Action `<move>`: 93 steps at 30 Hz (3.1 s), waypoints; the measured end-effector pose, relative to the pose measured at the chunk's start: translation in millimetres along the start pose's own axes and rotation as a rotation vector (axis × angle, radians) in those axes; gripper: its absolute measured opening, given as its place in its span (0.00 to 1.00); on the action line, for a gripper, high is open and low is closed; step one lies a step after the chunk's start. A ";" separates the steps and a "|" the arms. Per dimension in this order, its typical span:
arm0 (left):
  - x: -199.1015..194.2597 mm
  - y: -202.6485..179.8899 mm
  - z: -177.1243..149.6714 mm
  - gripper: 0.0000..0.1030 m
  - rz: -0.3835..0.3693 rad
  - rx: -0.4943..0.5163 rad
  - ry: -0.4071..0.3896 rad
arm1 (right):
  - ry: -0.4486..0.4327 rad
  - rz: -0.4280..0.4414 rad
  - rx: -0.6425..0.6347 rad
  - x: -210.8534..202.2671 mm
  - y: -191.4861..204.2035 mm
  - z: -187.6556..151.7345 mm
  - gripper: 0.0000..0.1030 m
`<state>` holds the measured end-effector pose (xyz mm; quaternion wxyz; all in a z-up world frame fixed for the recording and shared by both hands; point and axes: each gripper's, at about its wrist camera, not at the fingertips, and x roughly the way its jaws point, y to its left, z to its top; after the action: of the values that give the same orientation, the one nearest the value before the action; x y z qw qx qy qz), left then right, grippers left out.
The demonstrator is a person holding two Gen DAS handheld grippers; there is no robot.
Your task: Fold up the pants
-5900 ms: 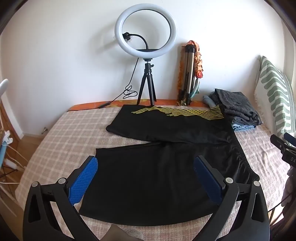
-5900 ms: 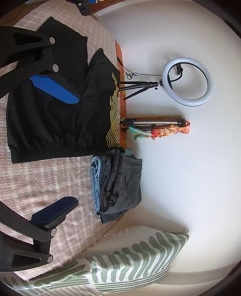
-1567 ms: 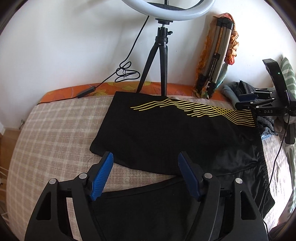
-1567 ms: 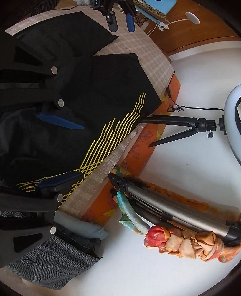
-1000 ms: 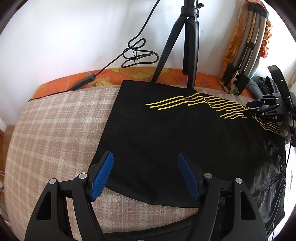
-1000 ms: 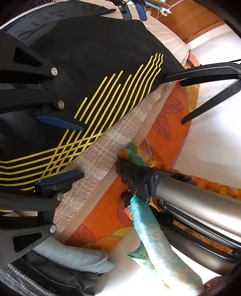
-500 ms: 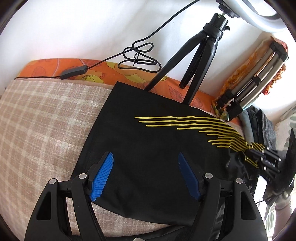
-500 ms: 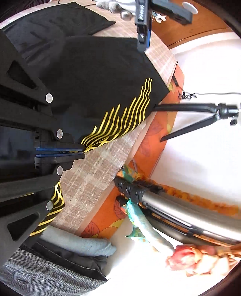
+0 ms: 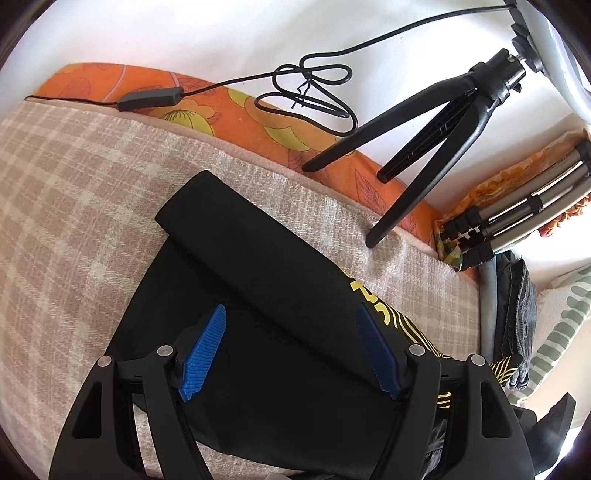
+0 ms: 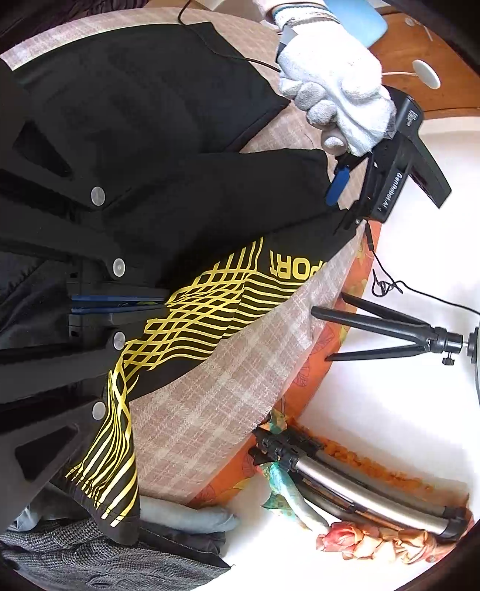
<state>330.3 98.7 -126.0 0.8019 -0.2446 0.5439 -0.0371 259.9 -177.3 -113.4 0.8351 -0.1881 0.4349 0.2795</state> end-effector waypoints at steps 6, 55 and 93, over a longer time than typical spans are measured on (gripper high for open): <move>6.8 6.4 7.0 0.71 -0.021 -0.044 0.000 | -0.034 -0.017 0.097 -10.8 -31.1 11.2 0.00; -149.2 100.5 -165.2 0.01 -0.082 -0.011 -0.255 | 0.050 -0.010 -0.129 -99.8 118.7 -89.1 0.00; -85.3 145.2 -154.6 0.01 -0.190 -0.364 -0.263 | 0.015 -0.057 -0.017 -66.8 111.3 -110.7 0.00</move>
<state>128.0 199.5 -160.6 0.8014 -0.4376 0.4073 0.0184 89.9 -173.2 -126.8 0.8378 -0.2097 0.4333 0.2578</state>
